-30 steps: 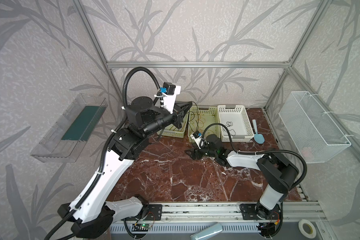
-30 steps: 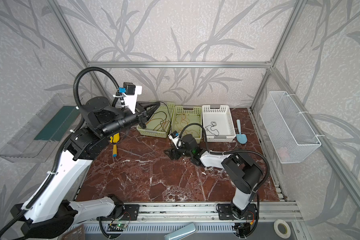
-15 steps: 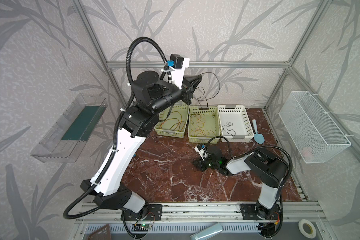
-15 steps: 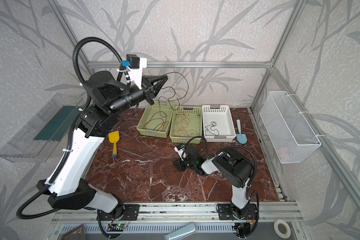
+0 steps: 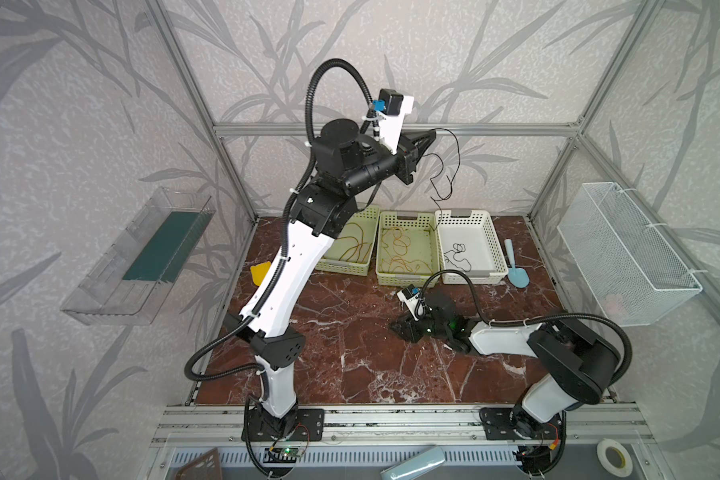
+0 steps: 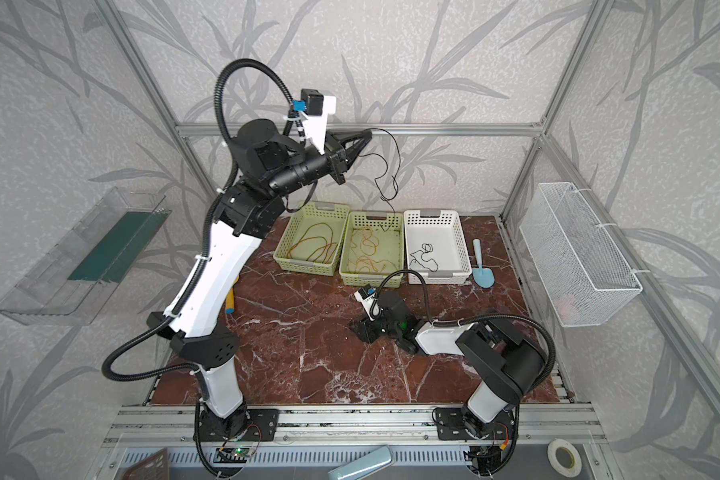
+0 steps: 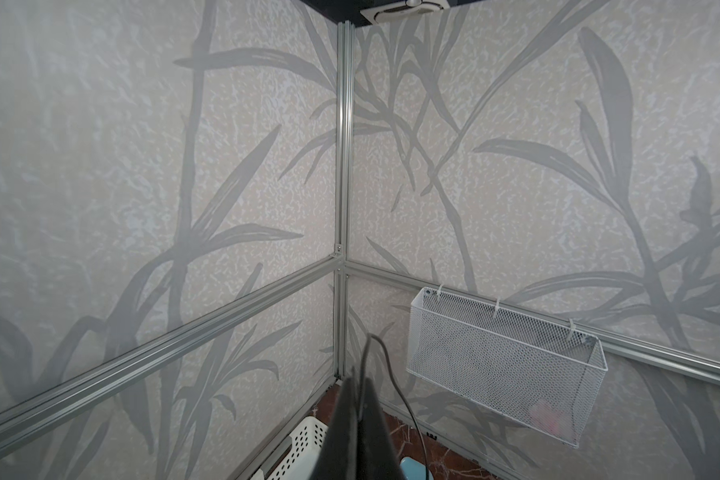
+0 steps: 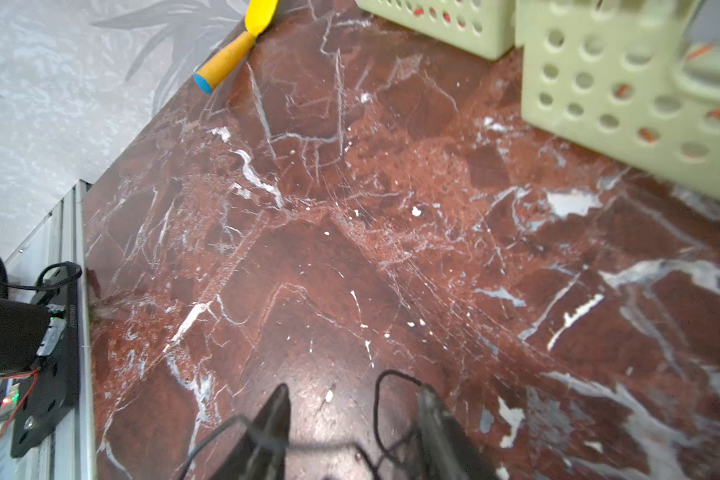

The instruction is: Untangle the cables

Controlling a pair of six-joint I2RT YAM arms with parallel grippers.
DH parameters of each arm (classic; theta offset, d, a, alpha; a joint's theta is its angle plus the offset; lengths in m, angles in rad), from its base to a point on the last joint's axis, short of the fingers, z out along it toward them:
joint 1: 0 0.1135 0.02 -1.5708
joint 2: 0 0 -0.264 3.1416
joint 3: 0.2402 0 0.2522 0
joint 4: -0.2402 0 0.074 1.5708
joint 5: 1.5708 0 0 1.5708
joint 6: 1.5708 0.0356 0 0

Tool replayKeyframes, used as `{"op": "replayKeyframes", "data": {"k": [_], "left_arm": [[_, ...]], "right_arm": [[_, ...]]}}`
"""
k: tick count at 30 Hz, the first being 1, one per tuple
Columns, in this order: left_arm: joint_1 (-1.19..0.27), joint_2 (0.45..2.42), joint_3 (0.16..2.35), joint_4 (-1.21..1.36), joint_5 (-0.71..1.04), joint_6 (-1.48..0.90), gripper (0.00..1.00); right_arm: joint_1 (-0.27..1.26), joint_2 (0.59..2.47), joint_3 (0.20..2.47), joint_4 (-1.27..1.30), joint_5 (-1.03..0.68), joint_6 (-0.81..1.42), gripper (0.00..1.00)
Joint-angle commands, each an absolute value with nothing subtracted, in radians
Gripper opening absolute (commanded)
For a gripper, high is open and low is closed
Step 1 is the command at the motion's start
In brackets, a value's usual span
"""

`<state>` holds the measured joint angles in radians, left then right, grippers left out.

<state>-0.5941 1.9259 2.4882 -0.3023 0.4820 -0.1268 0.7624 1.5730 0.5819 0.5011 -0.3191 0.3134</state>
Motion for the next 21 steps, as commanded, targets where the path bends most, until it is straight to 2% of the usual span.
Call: {"op": "replayKeyframes", "data": {"k": [1, 4, 8, 12, 21], "left_arm": [[-0.589, 2.030, 2.519, -0.219, 0.548, -0.186, 0.00], [-0.590, 2.125, 2.532, -0.130, 0.569, -0.243, 0.00], [-0.594, 2.260, 2.562, -0.026, 0.575, -0.313, 0.00], [-0.607, 2.379, 2.587, 0.039, 0.589, -0.367, 0.00], [-0.658, 2.546, 2.668, 0.081, 0.557, -0.362, 0.00]], "right_arm": [[0.769, 1.470, 0.529, 0.411, -0.262, 0.281, 0.67], [0.769, 1.314, 0.462, 0.385, -0.197, 0.291, 0.76], [0.769, 1.086, 0.415, 0.254, -0.101, 0.279, 0.81], [0.767, 0.893, 0.368, 0.125, 0.004, 0.299, 0.83], [0.765, 0.653, 0.264, -0.011, 0.094, 0.352, 0.83]]}}
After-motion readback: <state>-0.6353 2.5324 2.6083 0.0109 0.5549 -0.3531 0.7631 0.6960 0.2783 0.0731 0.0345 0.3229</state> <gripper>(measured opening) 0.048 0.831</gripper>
